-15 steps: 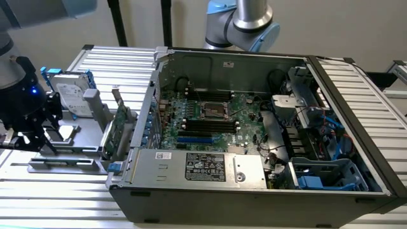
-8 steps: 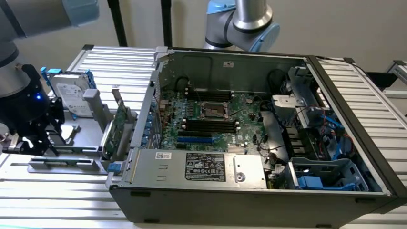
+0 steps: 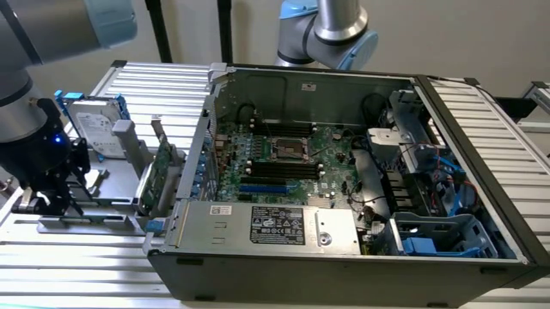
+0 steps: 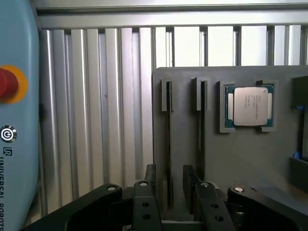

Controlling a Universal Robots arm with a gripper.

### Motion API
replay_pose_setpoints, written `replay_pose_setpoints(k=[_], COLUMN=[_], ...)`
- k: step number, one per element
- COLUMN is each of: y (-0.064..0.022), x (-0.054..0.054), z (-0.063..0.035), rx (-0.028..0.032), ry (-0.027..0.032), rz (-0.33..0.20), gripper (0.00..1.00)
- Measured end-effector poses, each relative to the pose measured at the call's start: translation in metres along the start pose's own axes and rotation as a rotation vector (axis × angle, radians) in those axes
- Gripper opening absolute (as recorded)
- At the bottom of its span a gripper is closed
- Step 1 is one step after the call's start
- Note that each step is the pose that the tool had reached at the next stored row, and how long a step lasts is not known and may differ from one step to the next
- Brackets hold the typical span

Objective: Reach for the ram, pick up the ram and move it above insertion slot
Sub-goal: 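Pick up the ram and move it above insertion slot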

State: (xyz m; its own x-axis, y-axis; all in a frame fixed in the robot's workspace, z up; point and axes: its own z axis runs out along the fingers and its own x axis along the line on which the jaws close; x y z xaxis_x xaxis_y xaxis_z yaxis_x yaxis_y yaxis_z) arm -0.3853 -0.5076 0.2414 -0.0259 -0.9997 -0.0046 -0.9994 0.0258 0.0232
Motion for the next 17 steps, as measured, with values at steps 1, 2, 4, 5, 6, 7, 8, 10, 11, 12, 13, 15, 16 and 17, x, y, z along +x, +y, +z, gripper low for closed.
replay_pose_setpoints(k=[1, 2, 4, 5, 6, 7, 8, 10, 11, 12, 13, 15, 16, 17], y=[0.0002, 0.0005, 0.0010, 0.0013, 0.0016, 0.0019, 0.0023, 0.0033, 0.0038, 0.0043, 0.0048, 0.0058, 0.0063, 0.0066], x=[0.000, 0.000, 0.000, 0.000, 0.000, 0.000, 0.000, 0.000, 0.000, 0.000, 0.000, 0.000, 0.000, 0.000], z=[0.0017, 0.0038, 0.0074, 0.0091, 0.0110, 0.0128, 0.0146, 0.0184, 0.0202, 0.0220, 0.0238, 0.0275, 0.0293, 0.0312], rx=[-0.0002, -0.0001, -0.0001, -0.0001, -0.0001, 0.0000, -0.0001, -0.0002, -0.0002, -0.0003, -0.0002, -0.0002, -0.0003, -0.0003], ry=[0.0001, 0.0001, 0.0002, 0.0003, 0.0003, 0.0004, 0.0005, 0.0007, 0.0008, 0.0009, 0.0010, 0.0011, 0.0013, 0.0013], rz=[-0.002, -0.005, -0.010, -0.013, -0.016, -0.020, -0.023, -0.032, -0.036, -0.040, -0.043, -0.051, -0.054, -0.058], gripper=[0.36, 0.36, 0.36, 0.36, 0.36, 0.36, 0.36, 0.36, 0.36, 0.36, 0.36, 0.36, 0.36, 0.36])
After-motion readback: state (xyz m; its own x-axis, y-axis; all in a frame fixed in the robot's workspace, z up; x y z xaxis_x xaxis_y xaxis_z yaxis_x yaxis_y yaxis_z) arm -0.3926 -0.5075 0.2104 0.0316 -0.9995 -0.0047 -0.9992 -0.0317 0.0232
